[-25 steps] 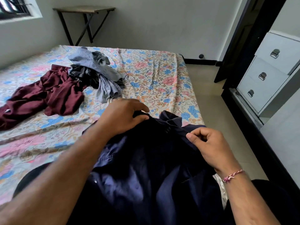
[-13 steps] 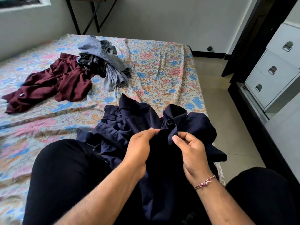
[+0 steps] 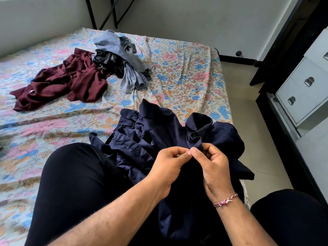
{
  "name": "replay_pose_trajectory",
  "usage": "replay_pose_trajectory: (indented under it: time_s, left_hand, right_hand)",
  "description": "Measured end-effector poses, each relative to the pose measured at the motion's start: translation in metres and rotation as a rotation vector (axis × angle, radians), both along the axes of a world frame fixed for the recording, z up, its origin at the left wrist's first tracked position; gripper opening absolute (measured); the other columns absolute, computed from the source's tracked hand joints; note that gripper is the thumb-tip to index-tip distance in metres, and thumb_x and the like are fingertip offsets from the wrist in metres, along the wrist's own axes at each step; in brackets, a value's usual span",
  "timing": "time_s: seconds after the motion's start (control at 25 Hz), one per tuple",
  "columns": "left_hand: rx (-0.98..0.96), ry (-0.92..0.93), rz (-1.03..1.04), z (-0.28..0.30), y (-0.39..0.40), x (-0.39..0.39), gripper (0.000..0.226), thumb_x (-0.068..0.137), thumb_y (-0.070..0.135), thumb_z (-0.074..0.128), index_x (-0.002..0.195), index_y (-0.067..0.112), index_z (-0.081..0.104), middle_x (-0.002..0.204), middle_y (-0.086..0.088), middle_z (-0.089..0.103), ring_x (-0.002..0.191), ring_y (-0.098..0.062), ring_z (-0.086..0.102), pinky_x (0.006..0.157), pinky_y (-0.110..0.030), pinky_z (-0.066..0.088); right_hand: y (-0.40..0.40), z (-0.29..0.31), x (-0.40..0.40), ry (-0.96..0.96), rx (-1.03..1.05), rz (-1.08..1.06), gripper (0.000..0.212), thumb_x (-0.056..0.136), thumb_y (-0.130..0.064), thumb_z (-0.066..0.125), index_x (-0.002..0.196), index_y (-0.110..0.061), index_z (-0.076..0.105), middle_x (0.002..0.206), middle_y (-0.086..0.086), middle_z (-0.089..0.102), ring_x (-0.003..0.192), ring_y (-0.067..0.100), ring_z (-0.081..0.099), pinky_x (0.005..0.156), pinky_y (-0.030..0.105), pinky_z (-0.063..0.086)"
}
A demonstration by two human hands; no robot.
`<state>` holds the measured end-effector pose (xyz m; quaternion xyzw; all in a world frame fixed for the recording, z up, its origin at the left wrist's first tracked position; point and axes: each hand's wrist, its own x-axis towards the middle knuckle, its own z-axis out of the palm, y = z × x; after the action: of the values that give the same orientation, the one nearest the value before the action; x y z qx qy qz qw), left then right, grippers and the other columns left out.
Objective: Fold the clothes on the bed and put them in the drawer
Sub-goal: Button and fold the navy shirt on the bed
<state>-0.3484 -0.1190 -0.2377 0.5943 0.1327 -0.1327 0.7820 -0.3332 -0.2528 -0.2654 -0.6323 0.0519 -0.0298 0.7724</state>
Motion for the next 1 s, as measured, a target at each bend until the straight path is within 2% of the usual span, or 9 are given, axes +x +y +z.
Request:
replay_pose_trajectory:
  time_s: [0.08, 0.16, 0.2, 0.32, 0.4, 0.48, 0.68, 0.88, 1.0]
  left_hand:
    - [0.174, -0.079, 0.006, -0.001, -0.002, 0.002, 0.016, 0.095, 0.024, 0.076, 0.089, 0.009, 0.076, 0.09, -0.02, 0.077, 0.077, -0.024, 0.066, 0.076, -0.042, 0.055]
    - [0.422, -0.159, 0.044, -0.002, -0.002, 0.004, 0.014, 0.09, 0.025, 0.073, 0.079, 0.016, 0.071, 0.069, 0.003, 0.07, 0.063, -0.009, 0.06, 0.062, -0.033, 0.051]
    - [0.489, -0.189, 0.076, -0.002, -0.003, 0.004, 0.013, 0.087, 0.024, 0.072, 0.076, 0.018, 0.069, 0.064, 0.007, 0.066, 0.059, -0.006, 0.056, 0.057, -0.028, 0.048]
    - [0.416, -0.185, 0.163, 0.001, -0.002, 0.003, 0.014, 0.084, 0.017, 0.073, 0.072, 0.016, 0.066, 0.061, 0.006, 0.063, 0.057, -0.007, 0.055, 0.054, -0.029, 0.046]
    - [0.327, -0.173, 0.201, 0.001, -0.001, 0.004, 0.012, 0.084, 0.012, 0.076, 0.075, 0.015, 0.069, 0.065, 0.001, 0.065, 0.06, -0.011, 0.057, 0.058, -0.031, 0.048]
    - [0.253, -0.179, 0.225, 0.001, 0.0, 0.004, 0.012, 0.085, 0.005, 0.077, 0.084, 0.015, 0.071, 0.07, 0.0, 0.067, 0.065, -0.012, 0.059, 0.065, -0.031, 0.051]
    - [0.192, -0.223, 0.265, 0.004, 0.001, 0.004, 0.028, 0.085, -0.005, 0.072, 0.102, 0.017, 0.07, 0.075, 0.003, 0.066, 0.069, -0.01, 0.058, 0.069, -0.024, 0.051]
    - [0.313, -0.272, 0.376, 0.003, 0.006, 0.005, 0.027, 0.083, 0.003, 0.075, 0.096, 0.027, 0.071, 0.079, 0.006, 0.069, 0.068, -0.007, 0.06, 0.068, -0.027, 0.054]
    - [0.377, -0.322, 0.411, 0.003, 0.007, 0.006, 0.026, 0.083, 0.007, 0.078, 0.094, 0.028, 0.07, 0.079, 0.005, 0.071, 0.069, -0.007, 0.062, 0.07, -0.03, 0.057]
  right_hand:
    - [0.0, -0.001, 0.0, 0.031, -0.031, -0.028, 0.039, 0.072, -0.038, 0.091, 0.09, -0.009, 0.075, 0.097, 0.034, 0.07, 0.086, 0.044, 0.069, 0.089, 0.066, 0.054]
    - [0.001, -0.002, 0.0, 0.056, -0.039, -0.04, 0.019, 0.081, -0.023, 0.086, 0.089, -0.009, 0.076, 0.095, 0.034, 0.07, 0.081, 0.037, 0.066, 0.086, 0.066, 0.055]
    - [0.001, -0.002, 0.001, 0.061, -0.038, -0.031, 0.011, 0.084, -0.016, 0.083, 0.088, -0.009, 0.076, 0.093, 0.032, 0.072, 0.08, 0.034, 0.065, 0.085, 0.064, 0.055]
    - [0.0, 0.003, 0.001, 0.042, -0.036, -0.002, 0.006, 0.086, -0.005, 0.08, 0.087, -0.009, 0.075, 0.076, 0.012, 0.072, 0.072, 0.023, 0.064, 0.073, 0.04, 0.057]
    - [0.001, 0.004, 0.0, 0.013, -0.093, -0.01, 0.008, 0.087, -0.003, 0.079, 0.087, -0.01, 0.075, 0.07, 0.005, 0.07, 0.068, 0.015, 0.062, 0.066, 0.031, 0.055]
    - [0.002, 0.001, 0.0, -0.018, -0.187, -0.024, 0.009, 0.087, -0.004, 0.079, 0.087, -0.013, 0.076, 0.072, 0.007, 0.07, 0.069, 0.013, 0.061, 0.067, 0.032, 0.055]
    - [0.003, 0.006, -0.005, -0.097, -0.371, -0.146, 0.012, 0.084, -0.01, 0.083, 0.082, -0.016, 0.073, 0.063, -0.014, 0.062, 0.06, 0.002, 0.054, 0.061, 0.023, 0.05]
    - [0.008, 0.015, -0.013, -0.179, -0.395, -0.312, 0.012, 0.085, -0.014, 0.083, 0.082, -0.019, 0.072, 0.066, -0.012, 0.065, 0.06, 0.003, 0.057, 0.061, 0.02, 0.052]
    - [0.011, 0.015, -0.015, -0.186, -0.392, -0.313, 0.008, 0.086, -0.015, 0.083, 0.086, -0.019, 0.076, 0.072, -0.01, 0.072, 0.063, 0.003, 0.063, 0.064, 0.019, 0.054]
